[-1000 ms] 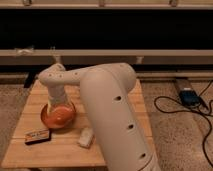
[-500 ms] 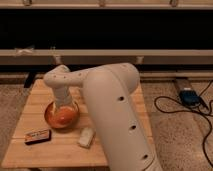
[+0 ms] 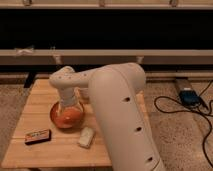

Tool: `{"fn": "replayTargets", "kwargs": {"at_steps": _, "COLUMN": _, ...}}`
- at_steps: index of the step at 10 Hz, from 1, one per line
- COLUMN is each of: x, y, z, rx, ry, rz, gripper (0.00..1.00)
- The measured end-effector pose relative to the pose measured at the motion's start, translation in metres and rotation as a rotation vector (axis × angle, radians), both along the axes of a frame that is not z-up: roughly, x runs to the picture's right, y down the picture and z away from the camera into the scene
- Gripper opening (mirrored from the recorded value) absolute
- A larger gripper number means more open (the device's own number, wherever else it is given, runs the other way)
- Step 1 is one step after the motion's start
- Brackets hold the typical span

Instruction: Push the ceramic bowl across the table

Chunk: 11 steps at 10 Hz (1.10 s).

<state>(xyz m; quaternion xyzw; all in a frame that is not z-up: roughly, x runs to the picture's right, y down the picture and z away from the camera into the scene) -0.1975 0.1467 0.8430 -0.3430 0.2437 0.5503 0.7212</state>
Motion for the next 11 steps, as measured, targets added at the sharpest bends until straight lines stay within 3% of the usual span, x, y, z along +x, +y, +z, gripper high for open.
{"fn": "replayTargets", "kwargs": {"at_steps": 5, "x": 0.051, "y": 0.009, "z": -0.013, "rx": -0.001, "ry": 0.082, "rz": 0.074, "gripper": 0.8}}
{"fn": "replayTargets", "kwargs": {"at_steps": 11, "x": 0.088, "y": 0.022, "z": -0.025, "rx": 0.001, "ry": 0.14, "rz": 0.142, "gripper": 0.8}}
